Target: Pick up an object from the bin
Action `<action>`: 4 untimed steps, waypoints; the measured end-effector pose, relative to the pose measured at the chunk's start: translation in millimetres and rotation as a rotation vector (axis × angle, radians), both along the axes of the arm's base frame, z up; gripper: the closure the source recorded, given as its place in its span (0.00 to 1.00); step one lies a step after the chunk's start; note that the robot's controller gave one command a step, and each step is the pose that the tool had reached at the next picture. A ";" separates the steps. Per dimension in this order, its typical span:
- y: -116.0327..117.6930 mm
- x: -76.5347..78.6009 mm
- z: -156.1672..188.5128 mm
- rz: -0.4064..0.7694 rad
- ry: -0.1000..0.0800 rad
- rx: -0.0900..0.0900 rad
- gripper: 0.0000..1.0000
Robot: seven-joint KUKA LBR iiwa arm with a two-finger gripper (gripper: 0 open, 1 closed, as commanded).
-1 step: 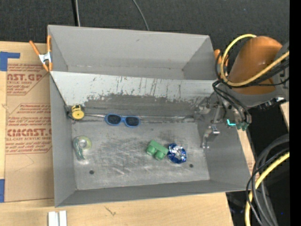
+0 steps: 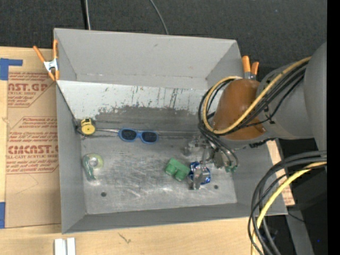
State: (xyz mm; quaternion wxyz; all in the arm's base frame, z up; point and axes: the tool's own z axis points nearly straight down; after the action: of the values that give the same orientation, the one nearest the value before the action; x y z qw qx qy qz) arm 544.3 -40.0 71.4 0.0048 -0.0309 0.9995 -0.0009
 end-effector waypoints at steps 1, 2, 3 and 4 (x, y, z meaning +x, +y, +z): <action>-0.6 -0.8 2.9 0.000 0.009 0.001 1.00; -1.7 10.3 147.5 0.079 -0.002 0.000 1.00; -1.4 8.4 143.1 0.079 0.007 0.001 0.00; -16.5 -36.4 33.9 0.129 0.018 0.002 0.00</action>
Offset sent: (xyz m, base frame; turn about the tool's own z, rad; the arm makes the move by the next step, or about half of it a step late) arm 0.0000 0.0000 0.0000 0.0000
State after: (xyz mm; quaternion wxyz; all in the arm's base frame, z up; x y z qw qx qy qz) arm 507.9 -56.5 105.3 -0.0043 -0.0955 0.9954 0.0008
